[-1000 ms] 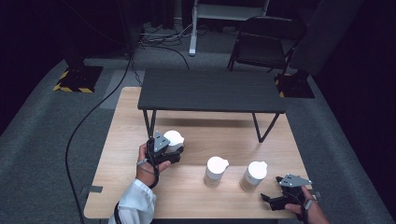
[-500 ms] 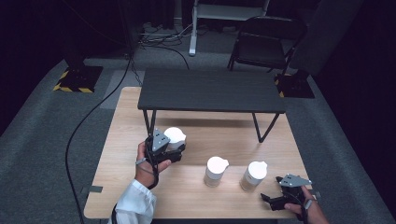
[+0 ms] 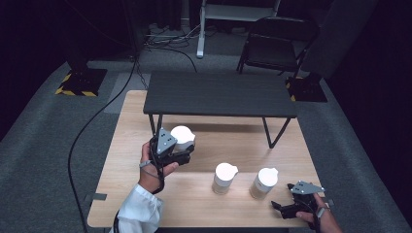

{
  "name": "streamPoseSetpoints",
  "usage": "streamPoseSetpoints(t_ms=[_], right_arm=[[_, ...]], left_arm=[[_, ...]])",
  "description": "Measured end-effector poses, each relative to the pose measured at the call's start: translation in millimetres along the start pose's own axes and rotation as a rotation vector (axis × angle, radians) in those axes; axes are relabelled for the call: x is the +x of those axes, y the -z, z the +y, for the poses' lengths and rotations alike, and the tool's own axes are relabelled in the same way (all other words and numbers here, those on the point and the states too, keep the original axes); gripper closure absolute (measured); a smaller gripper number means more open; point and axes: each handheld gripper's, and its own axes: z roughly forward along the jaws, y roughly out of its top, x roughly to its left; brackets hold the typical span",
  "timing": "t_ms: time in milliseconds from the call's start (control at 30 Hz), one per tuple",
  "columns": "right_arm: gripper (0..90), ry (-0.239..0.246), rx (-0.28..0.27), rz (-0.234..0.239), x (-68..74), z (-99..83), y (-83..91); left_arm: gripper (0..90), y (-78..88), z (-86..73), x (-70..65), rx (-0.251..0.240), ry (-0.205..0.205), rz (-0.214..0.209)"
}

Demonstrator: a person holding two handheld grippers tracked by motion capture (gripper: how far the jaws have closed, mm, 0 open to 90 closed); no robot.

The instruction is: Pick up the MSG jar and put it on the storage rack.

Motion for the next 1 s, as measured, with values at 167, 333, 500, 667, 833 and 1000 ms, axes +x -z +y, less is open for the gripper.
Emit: streamPoseSetpoints(t_ms=[167, 333, 500, 667, 833, 1000], right_arm=[[0.0, 0.000, 0.000, 0.000, 0.0, 0.0, 0.0], [0.0, 0.000, 0.000, 0.000, 0.0, 0.0, 0.0], [0.0, 0.000, 0.000, 0.000, 0.0, 0.0, 0.0], [0.0, 0.000, 0.000, 0.000, 0.0, 0.0, 0.0], [0.0, 0.000, 0.000, 0.000, 0.0, 0.0, 0.0], [0.0, 0.000, 0.000, 0.000, 0.0, 0.0, 0.0]], left_arm=[[30.2, 8.1, 16.8, 1.1, -0.020, 0.006, 0.008], [30.2, 11.1, 30.9, 1.3, -0.030, 0.015, 0.008], [30.3, 12.1, 43.3, 0.7, -0.050, 0.026, 0.004], [30.2, 12.1, 53.8, -0.4, -0.055, 0.023, 0.004], [30.2, 11.3, 63.4, 0.0, -0.059, 0.029, 0.007], [30.2, 9.1, 73.6, 0.6, -0.063, 0.029, 0.013]])
